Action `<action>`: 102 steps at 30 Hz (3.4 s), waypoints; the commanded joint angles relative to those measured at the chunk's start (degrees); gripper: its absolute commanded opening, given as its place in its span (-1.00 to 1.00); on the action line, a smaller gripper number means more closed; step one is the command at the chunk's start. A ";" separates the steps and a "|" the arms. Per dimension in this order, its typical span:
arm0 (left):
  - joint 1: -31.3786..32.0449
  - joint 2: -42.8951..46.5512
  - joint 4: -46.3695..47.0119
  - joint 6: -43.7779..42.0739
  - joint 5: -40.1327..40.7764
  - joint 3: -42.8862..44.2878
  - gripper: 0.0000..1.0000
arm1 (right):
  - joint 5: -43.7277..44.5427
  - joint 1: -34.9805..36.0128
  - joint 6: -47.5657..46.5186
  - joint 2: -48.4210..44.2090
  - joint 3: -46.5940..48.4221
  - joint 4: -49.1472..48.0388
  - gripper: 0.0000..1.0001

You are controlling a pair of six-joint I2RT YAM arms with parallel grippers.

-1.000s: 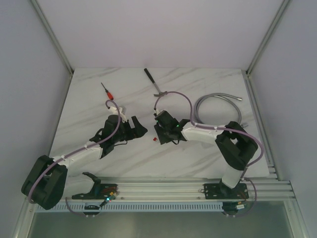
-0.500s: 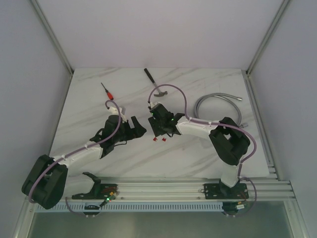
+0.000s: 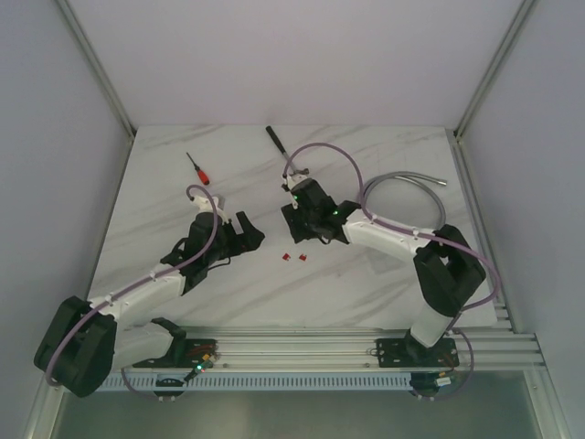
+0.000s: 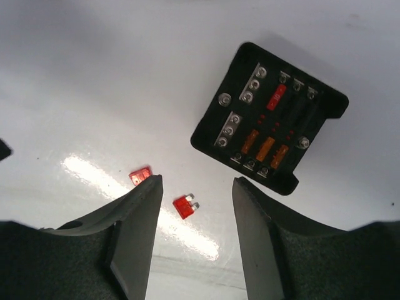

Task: Snap on the fuse box
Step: Pick up the fuse from the center of the board.

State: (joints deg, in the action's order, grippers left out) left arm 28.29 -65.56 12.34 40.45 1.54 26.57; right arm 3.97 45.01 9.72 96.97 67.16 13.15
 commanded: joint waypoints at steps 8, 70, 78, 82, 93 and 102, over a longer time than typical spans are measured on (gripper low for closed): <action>-0.26 -0.50 -1.18 -0.15 1.19 0.15 1.00 | 15.61 5.07 13.66 2.62 -4.02 0.95 0.08; -0.26 -0.39 -1.14 -0.18 -1.13 1.08 1.00 | 1.75 4.65 5.93 7.65 -9.56 3.39 -0.16; -0.23 -0.71 -1.09 -0.07 -1.52 1.43 1.00 | 1.32 4.64 6.36 7.20 -10.18 4.50 -0.23; -0.26 -0.90 -1.09 -0.10 -1.74 1.46 1.00 | 1.40 4.64 6.63 7.30 -10.30 4.58 -0.26; -0.26 -1.03 -0.95 0.02 -2.22 1.38 1.00 | 1.19 4.71 6.72 6.52 -10.38 6.22 -0.25; -0.26 -0.99 -0.92 0.11 -2.31 1.38 1.00 | 0.19 4.76 6.11 6.41 -10.20 7.08 -0.28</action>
State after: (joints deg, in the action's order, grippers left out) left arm 28.29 -66.17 11.90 40.88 -0.16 26.61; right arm 8.16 49.47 15.75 101.36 59.48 13.65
